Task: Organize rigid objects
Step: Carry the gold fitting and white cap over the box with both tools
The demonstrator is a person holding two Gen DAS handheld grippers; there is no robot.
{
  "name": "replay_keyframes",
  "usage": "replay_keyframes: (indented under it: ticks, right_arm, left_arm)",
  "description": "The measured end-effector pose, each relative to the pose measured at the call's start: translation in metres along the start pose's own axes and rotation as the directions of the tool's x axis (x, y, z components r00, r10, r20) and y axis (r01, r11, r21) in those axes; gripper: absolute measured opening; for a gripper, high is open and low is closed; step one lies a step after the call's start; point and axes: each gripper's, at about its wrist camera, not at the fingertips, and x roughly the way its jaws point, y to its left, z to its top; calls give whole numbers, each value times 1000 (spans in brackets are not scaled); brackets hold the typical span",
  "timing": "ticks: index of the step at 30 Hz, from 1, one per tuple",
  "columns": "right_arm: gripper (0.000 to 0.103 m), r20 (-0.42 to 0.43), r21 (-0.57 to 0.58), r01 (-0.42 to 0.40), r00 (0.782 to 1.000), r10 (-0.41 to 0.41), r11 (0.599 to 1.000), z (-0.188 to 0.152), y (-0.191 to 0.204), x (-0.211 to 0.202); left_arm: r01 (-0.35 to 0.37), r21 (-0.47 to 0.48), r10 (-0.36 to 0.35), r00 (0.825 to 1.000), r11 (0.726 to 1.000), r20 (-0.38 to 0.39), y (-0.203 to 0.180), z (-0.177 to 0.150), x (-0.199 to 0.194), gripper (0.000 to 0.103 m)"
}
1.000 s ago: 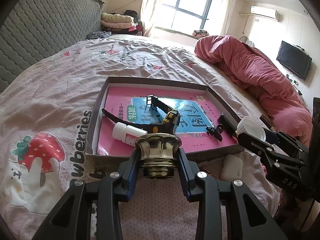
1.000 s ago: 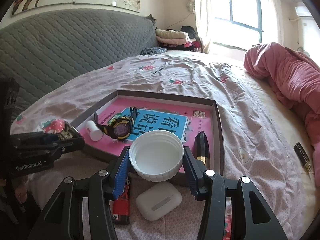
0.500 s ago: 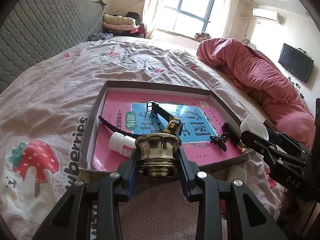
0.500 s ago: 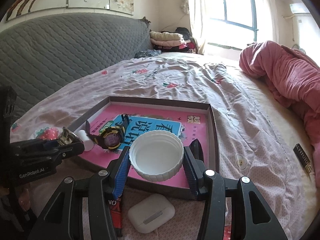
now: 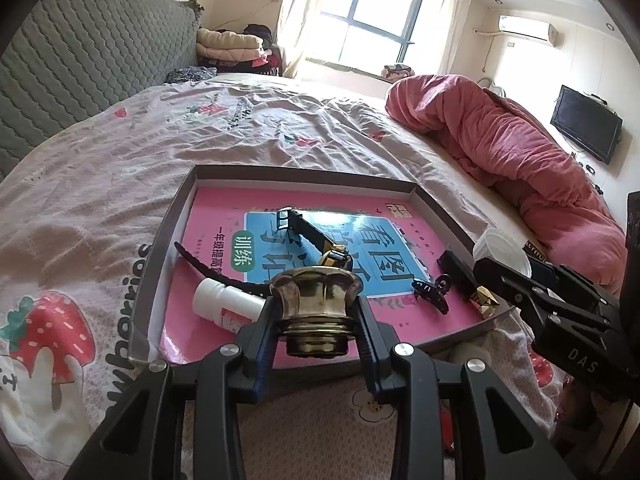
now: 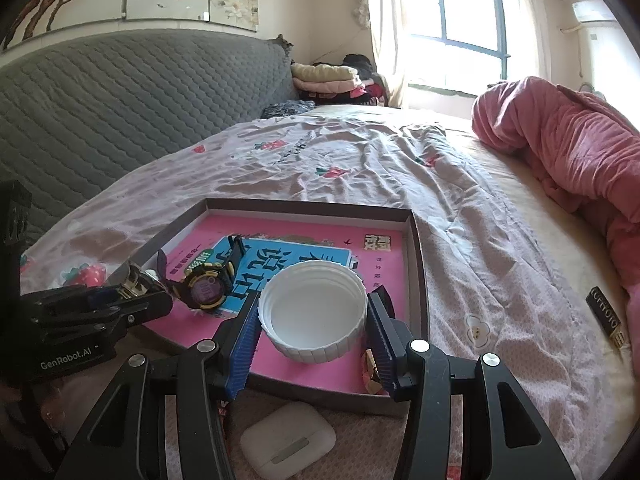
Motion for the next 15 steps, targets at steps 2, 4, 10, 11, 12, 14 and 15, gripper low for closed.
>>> replay_keyframes:
  ticks: [2,4,10,11,12,14,15]
  right_arm:
    - [52,-5,2,2,1000,-2,1000,0,-1,3]
    - [52,-10,3,2,1000,-2,1000,1,-2,5]
    - [52,-28,5,19,999,-18,1000,0,-5,13]
    - [52,-31,6,25,999,-25,1000,0,-6,14]
    - [52,-38,8,31,999,-31,999,-1,-7,16]
    - [52,-44,17,34,998,-33,999,-1,-10,17]
    - [52,-49,22,35,998,-34,999,-2,-11,19]
  left_arm:
    - [0,-3,0,1000,1000,-1,1,0,2,37]
    - [1,-4,-1,1000,1000,-4,1,1,5,37]
    - [3,-4,-4,1000,1000,-14,2,2,13,37]
    - [4,-4,-4,1000,1000,-16,2,1,14,37]
    - [5,-3,-5,1000,1000,-20,2,1,15,37]
    - [7,-3,-7,1000,1000,-21,2,1,17,37]
    - [8,-1,-8,1000,1000,-24,2,1,18,37]
